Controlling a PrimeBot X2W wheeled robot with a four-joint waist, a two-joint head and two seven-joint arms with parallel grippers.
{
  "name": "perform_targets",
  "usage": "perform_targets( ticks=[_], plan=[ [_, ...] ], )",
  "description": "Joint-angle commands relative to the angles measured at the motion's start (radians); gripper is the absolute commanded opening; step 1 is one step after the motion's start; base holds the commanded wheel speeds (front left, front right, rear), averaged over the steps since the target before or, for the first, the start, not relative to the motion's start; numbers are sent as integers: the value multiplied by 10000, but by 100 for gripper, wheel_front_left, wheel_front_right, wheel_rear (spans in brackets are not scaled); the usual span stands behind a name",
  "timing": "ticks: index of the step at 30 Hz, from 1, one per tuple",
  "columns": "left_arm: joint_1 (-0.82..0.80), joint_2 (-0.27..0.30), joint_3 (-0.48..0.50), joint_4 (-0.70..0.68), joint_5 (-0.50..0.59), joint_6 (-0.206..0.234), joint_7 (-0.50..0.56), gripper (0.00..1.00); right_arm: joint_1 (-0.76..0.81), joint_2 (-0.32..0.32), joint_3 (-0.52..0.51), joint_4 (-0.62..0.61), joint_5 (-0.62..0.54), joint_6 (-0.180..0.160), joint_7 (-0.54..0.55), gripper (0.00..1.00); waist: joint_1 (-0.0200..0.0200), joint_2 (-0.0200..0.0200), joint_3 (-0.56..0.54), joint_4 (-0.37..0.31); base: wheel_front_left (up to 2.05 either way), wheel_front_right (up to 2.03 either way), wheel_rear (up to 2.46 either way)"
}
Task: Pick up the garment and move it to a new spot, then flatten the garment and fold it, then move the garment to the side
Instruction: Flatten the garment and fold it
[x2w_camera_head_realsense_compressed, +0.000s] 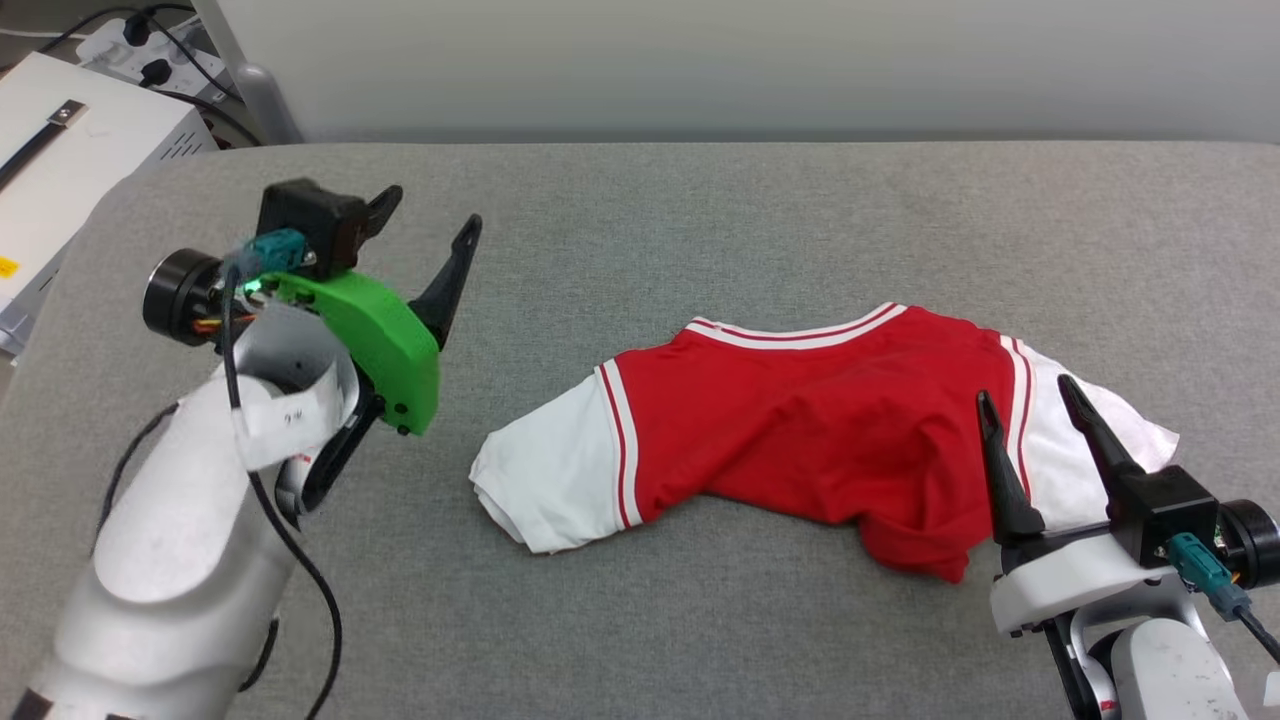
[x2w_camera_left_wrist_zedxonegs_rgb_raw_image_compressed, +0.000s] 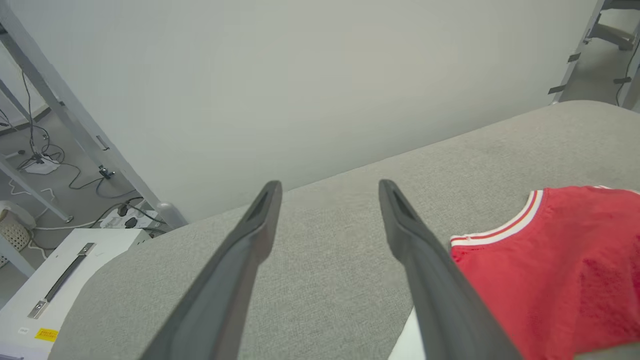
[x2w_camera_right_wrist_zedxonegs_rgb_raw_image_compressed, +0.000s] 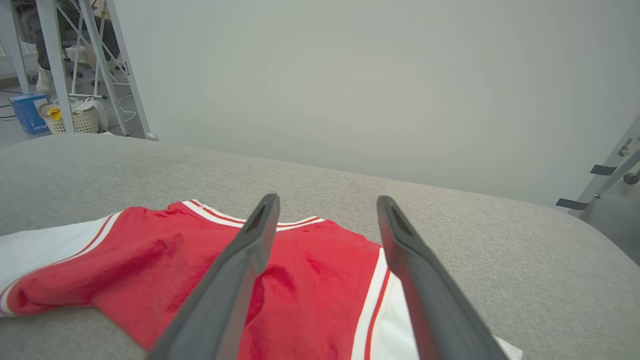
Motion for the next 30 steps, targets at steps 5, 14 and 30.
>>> perform_targets(
  ticks=[5,14,30],
  plan=[
    [-1225,1120,-1946,-96,-2304,-27,2981,100,165,156,-28,-129,-197,-6,-22,100,0,56,305,-201,0,0,0],
    [-2145,1944,-4274,510,-4322,-28,5487,100,-186,231,172,-177,-426,-6,-22,100,0,56,841,-457,0,0,0],
    [-2436,2206,-7212,2559,-5037,-28,5639,0,-720,301,435,-271,-389,-6,-22,100,0,56,1741,-1128,0,0,0]
  ],
)
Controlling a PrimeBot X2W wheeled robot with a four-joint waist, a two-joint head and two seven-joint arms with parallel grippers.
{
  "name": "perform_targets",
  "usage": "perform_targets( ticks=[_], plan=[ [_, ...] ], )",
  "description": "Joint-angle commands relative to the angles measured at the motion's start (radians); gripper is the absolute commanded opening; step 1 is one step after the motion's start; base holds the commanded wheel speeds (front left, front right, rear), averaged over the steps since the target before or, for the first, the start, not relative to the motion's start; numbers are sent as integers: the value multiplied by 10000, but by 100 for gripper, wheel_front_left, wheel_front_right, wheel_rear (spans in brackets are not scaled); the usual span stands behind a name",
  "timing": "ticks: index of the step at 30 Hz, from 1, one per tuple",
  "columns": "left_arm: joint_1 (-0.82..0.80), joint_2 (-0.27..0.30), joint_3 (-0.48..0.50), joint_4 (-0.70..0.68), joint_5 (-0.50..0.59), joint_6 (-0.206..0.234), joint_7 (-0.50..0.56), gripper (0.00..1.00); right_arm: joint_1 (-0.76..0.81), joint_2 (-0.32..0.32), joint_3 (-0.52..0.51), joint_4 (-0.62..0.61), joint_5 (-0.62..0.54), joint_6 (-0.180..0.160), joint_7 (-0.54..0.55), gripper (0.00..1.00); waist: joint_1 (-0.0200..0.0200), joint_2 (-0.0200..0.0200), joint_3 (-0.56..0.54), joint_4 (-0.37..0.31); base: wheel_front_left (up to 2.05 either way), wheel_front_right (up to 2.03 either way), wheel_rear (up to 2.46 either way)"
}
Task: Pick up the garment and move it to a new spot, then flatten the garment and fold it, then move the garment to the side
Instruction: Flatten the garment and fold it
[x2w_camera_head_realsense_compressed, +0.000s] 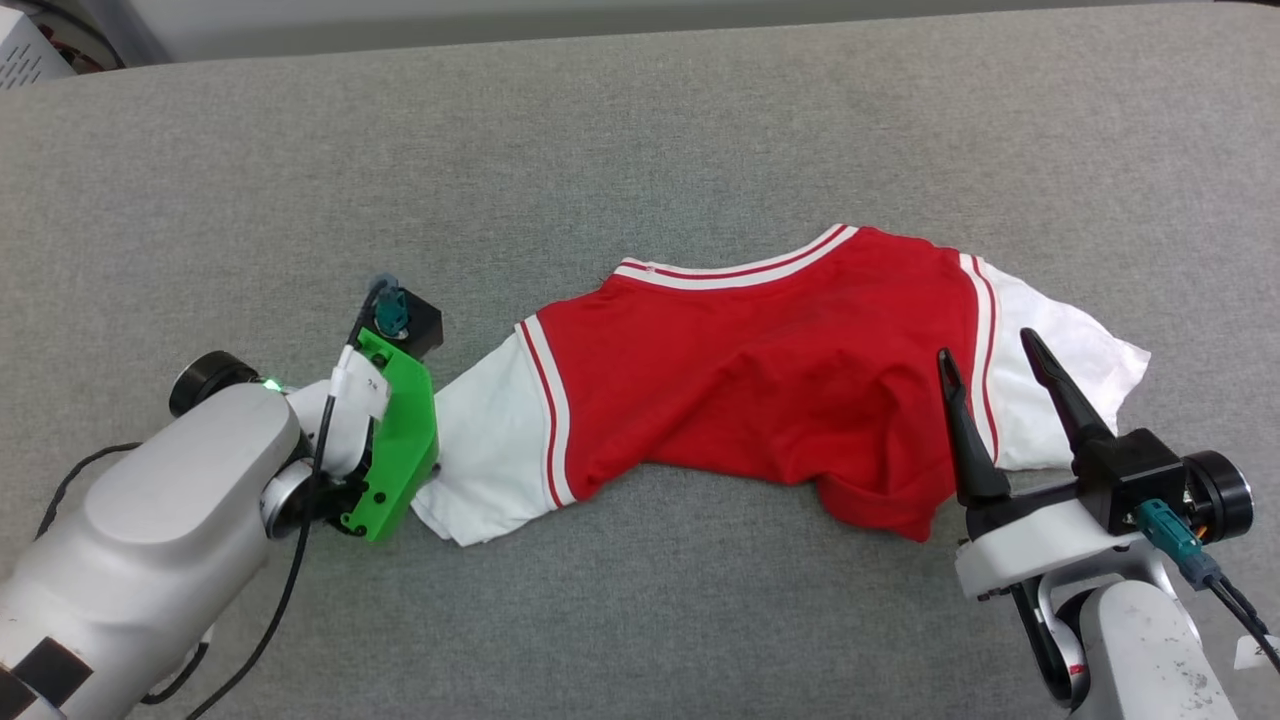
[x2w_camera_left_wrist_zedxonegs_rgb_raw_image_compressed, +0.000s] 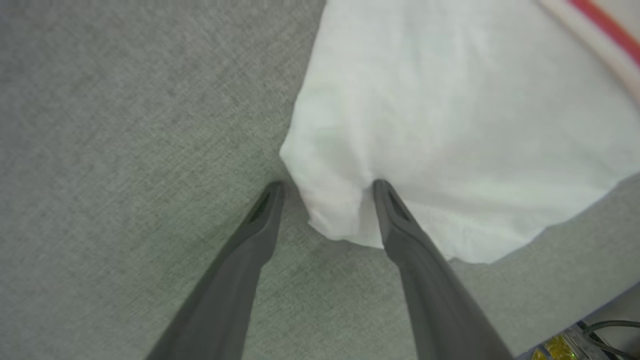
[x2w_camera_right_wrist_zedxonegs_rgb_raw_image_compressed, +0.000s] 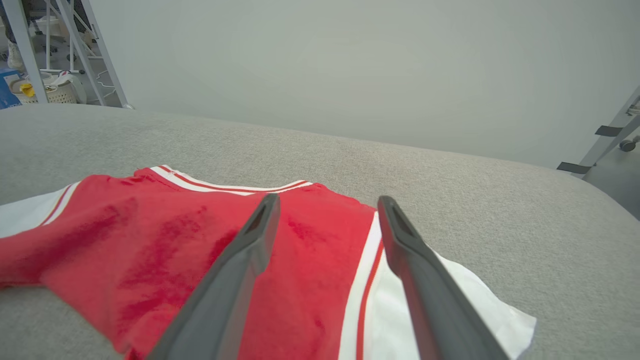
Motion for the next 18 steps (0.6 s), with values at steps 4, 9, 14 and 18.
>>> perform_targets(
  ticks=[4,9,14,18],
  plan=[
    [-254,199,-330,272,-198,-21,-822,0,-105,12,-168,-298,-202,-6,-22,100,0,56,154,-133,0,0,0],
    [-1050,449,-30,616,-178,-21,-1877,0,-37,17,-386,-557,-182,-6,-22,100,0,56,190,-204,0,0,0],
    [-1659,588,193,1273,-85,-21,-2628,0,-113,18,-535,-764,-185,-6,-22,100,0,56,339,-397,0,0,0],
    [-1947,661,285,2026,198,-16,-3254,0,-155,19,-705,-882,-219,-6,-22,100,0,56,525,-558,0,0,0]
  ],
)
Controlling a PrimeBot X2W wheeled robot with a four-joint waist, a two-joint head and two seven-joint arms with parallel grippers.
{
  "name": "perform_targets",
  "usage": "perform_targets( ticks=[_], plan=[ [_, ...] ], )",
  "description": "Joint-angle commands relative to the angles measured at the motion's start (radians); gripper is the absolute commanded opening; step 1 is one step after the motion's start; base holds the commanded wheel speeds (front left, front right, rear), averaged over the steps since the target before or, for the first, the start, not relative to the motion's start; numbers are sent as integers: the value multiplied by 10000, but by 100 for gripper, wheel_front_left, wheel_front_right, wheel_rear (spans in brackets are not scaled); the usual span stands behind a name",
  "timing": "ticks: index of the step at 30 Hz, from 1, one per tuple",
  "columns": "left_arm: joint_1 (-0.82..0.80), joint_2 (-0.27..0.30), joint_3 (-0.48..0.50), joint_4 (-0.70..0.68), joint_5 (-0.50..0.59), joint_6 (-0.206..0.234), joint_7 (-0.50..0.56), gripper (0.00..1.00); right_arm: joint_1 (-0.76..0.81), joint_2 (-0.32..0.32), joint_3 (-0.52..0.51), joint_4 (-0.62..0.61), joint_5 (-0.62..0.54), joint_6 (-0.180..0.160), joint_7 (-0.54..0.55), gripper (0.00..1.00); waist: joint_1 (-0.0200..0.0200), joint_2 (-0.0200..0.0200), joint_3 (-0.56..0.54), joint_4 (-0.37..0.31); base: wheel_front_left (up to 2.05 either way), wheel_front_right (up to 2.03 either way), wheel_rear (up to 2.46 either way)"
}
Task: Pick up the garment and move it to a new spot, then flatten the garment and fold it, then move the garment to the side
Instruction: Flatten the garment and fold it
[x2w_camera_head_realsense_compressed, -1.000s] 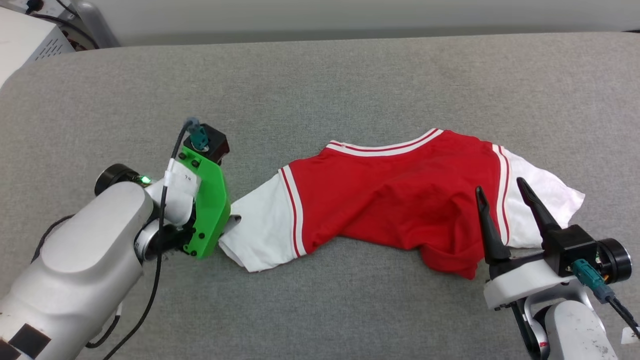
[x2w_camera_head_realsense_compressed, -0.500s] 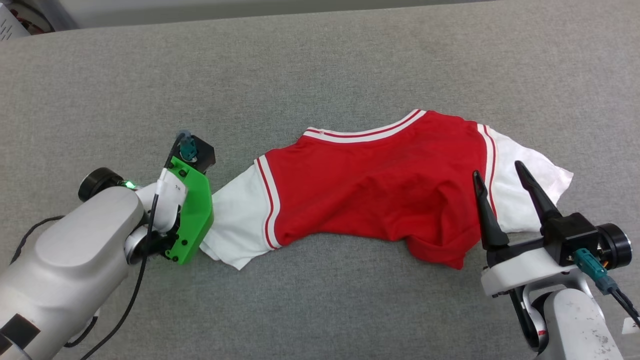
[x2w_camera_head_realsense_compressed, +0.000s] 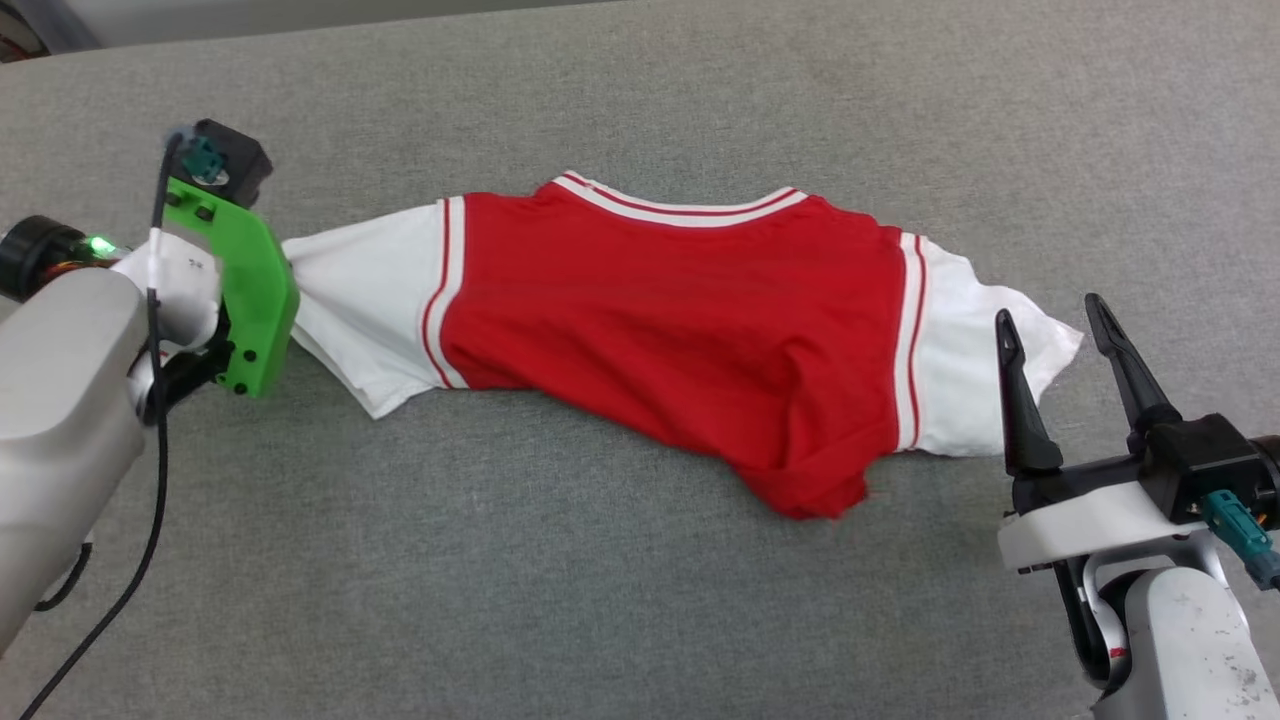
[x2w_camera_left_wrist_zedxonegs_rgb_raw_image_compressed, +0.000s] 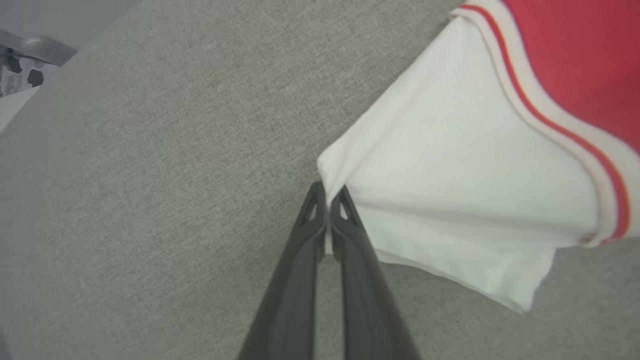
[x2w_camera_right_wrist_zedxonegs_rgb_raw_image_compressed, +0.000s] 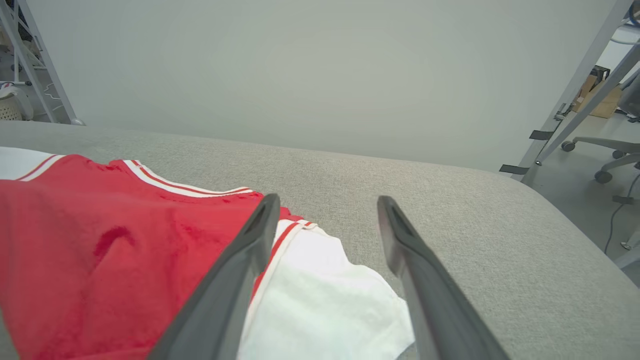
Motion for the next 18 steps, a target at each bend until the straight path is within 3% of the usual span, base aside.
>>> perform_targets(
  ticks=[1,8,9,10,14,18],
  plan=[
    [-149,80,21,340,113,47,-225,0,-157,-10,-78,-72,-217,-6,-20,100,-1,56,148,-130,0,0,0],
    [327,-325,30,1948,73,83,-1177,0,-157,-9,-212,9,-162,-6,-20,100,-1,56,319,-236,0,0,0],
    [391,-430,66,2106,37,78,-1436,37,-146,-9,-250,32,-165,-6,-20,100,-1,56,292,-207,0,0,0],
    [423,-506,101,2212,52,80,-1743,100,-131,-9,-287,58,-168,-6,-20,100,-1,56,249,-175,0,0,0],
    [652,-774,223,2582,145,99,-3157,100,-94,-9,-544,157,-248,-6,-20,100,-1,56,-125,44,0,0,0],
    [834,-889,474,2618,317,403,-4984,100,-132,-38,-986,146,-285,-6,-20,100,-1,56,-609,341,0,0,0]
  ],
)
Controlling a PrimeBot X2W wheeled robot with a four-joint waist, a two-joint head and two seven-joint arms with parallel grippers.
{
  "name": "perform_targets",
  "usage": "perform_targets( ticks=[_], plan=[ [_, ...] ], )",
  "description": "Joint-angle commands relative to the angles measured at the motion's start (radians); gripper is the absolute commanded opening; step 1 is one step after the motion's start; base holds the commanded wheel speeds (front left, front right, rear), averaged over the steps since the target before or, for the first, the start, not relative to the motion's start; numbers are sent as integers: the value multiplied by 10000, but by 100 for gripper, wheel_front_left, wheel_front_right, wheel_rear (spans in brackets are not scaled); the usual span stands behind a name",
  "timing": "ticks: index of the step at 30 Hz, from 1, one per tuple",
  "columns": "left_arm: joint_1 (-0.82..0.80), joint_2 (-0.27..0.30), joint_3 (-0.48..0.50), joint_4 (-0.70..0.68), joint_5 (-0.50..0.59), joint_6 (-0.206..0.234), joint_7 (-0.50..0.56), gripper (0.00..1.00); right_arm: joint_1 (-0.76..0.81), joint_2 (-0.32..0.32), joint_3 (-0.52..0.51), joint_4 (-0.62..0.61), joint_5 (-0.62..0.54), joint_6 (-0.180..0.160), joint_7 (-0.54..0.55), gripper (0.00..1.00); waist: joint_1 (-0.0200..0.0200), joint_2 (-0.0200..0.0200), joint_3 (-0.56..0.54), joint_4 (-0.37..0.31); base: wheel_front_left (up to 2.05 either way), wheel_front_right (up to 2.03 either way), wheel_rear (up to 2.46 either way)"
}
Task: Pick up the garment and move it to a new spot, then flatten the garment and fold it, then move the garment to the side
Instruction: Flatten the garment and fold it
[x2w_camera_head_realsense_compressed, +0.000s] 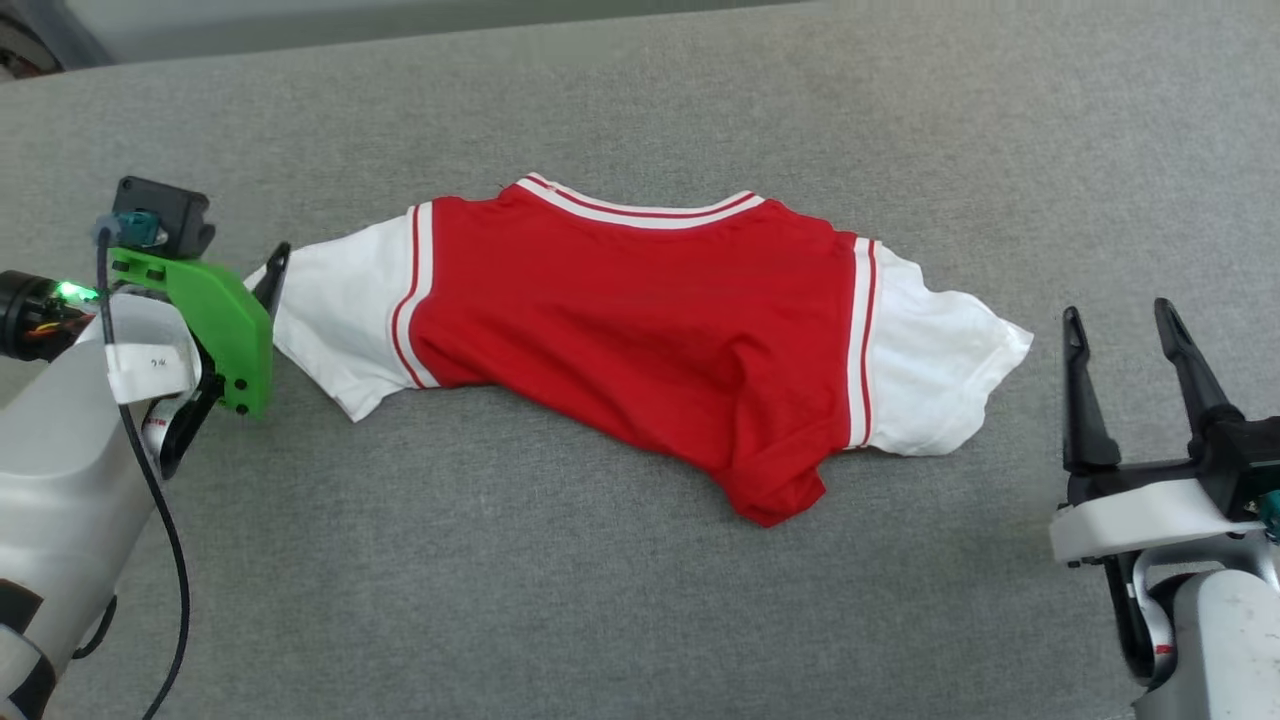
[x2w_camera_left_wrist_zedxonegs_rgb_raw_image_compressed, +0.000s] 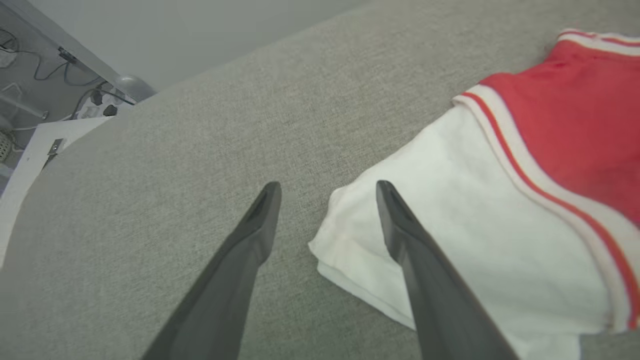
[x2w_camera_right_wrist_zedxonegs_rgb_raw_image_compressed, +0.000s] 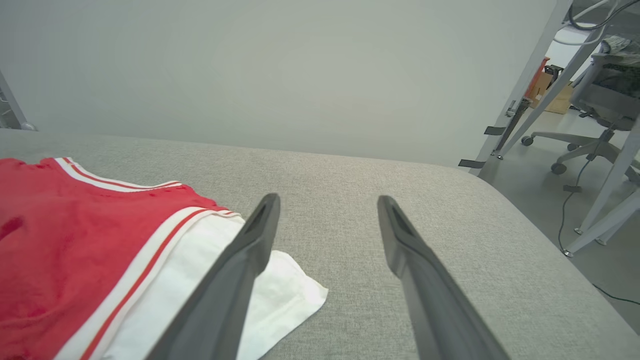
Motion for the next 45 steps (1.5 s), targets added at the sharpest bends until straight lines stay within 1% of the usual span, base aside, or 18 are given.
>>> perform_targets(
  ticks=[1,3,5,8,10,12,15,18,20,23,27,30,32,34,37,39,41,45],
  plan=[
    [192,-50,174,-29,94,193,-578,100,-159,-117,-151,9,-130,-6,-20,100,-1,56,-531,427,0,0,0],
    [373,-148,297,-167,113,421,-1217,100,-229,-331,-360,24,-88,-6,-20,100,-1,56,-782,634,0,0,0],
    [555,-185,459,-434,133,670,-1572,100,-381,-621,-475,46,15,-6,-20,100,-1,56,-967,799,0,0,0],
    [884,-142,833,-1080,232,1152,-1805,100,-722,-1040,-557,11,190,-6,-20,100,-1,56,-1156,1002,0,0,0],
    [1170,-71,1257,-1839,415,1591,-1839,100,-1056,-1356,-558,-24,381,-6,81,100,-1,56,-1226,1136,0,0,0],
    [1609,33,1759,-2833,793,2122,-1845,100,-1452,-1862,-410,58,680,-6,390,100,-1,56,-1255,1274,0,0,0],
    [2554,146,2580,-4454,1438,2941,-1848,100,-2066,-2944,265,502,1295,-6,1409,100,-1,56,-1262,1459,0,0,0],
    [3542,129,3150,-5815,2162,3593,-1849,100,-2571,-3922,1053,899,1896,-6,2589,100,-1,56,-1246,1632,0,0,0],
    [4044,60,3460,-6441,2460,3876,-1849,100,-2775,-4395,1579,1105,2394,-6,3401,100,-1,56,-1217,1715,0,0,0],
    [4773,-90,3846,-7220,2879,4181,-1850,100,-3037,-5164,2491,1404,3438,-6,4892,100,-1,56,-1148,1884,0,0,0],
    [5407,-287,4229,-7743,3301,4311,-1850,100,-3302,-6112,3744,1662,5096,-6,7131,100,-1,56,-988,2053,0,0,0],
    [5705,-499,4499,-7954,3557,4307,-1851,100,-3434,-6818,4564,1748,6328,-6,8841,100,-1,56,-806,2192,0,0,0],
    [5822,-644,4677,-8045,3734,4292,-1851,100,-3542,-7147,4869,1768,6918,-6,9582,100,-1,56,-655,2275,0,0,0],
    [5890,-802,4832,-8074,3894,4216,-1851,100,-3624,-7318,5067,1846,7418,-6,10131,100,-1,56,-497,2356,0,0,0],
    [5958,-1037,5070,-8089,4111,4077,-1851,100,-3719,-7392,5335,2009,7923,-6,10642,100,-1,56,-251,2464,0,0,0],
    [5960,-1154,5197,-8079,4221,3987,-1851,100,-3773,-7355,5472,2124,8065,-6,10725,100,-1,56,-106,2520,0,0,0],
    [5928,-1284,5329,-8060,4336,3879,-1851,100,-3800,-7311,5683,2287,8055,-6,10678,100,-1,56,39,2584,0,0,0],
    [5854,-1529,5585,-7982,4569,3654,-1851,100,-3569,-6982,6009,2882,8171,-6,10348,100,-1,56,238,2689,0,0,0]
  ],
)
